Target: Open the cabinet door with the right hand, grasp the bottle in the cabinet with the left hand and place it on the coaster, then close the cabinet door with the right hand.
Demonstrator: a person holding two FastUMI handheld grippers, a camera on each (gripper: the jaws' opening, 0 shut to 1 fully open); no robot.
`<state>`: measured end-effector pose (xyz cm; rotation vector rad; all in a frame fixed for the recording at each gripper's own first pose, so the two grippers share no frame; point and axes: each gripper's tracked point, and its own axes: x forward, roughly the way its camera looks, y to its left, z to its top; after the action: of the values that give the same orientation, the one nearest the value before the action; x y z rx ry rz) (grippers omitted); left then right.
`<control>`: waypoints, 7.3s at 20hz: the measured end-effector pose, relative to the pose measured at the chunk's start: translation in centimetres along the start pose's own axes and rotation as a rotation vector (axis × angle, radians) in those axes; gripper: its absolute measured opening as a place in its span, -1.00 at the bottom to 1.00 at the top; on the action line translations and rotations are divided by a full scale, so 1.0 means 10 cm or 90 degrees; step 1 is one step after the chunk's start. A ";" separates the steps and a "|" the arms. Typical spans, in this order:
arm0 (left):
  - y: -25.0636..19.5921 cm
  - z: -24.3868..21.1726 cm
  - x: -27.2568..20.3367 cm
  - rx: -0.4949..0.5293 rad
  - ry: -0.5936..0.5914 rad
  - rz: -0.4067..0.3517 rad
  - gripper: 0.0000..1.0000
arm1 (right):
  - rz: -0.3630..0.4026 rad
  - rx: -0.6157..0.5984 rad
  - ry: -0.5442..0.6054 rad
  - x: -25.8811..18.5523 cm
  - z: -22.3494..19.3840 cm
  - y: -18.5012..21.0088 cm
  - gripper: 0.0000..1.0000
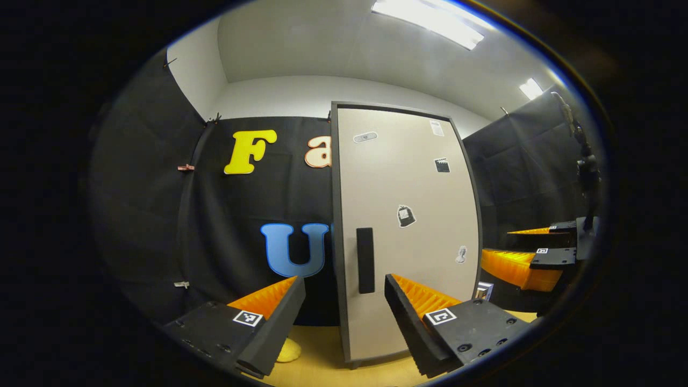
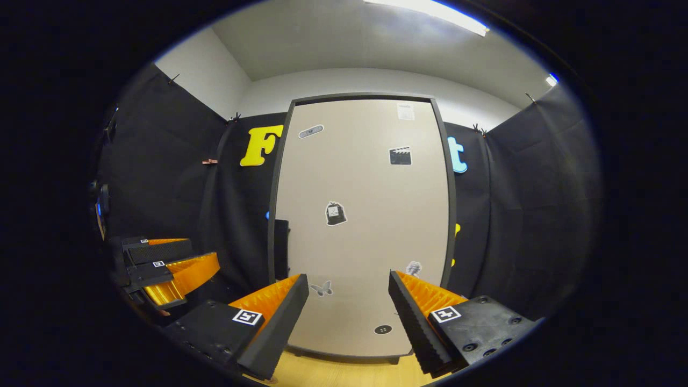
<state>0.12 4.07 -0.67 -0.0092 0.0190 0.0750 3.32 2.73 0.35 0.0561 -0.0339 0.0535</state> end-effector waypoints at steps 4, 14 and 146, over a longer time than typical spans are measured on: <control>0.40 0.03 -0.09 0.021 -0.010 0.044 0.87 | 0.032 0.008 -0.013 0.25 0.01 0.38 0.95; 1.52 -0.29 -0.23 0.019 0.028 0.128 0.87 | 0.029 0.025 -0.019 1.21 -0.18 1.14 0.92; -1.45 -0.26 1.78 -0.075 0.032 -0.248 0.38 | -0.159 0.135 -0.004 -0.65 0.23 -0.37 -0.87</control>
<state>18.93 -9.10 -3.54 -0.1328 0.0621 -0.3137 -3.04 -1.45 2.18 0.2718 -0.0279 -0.1939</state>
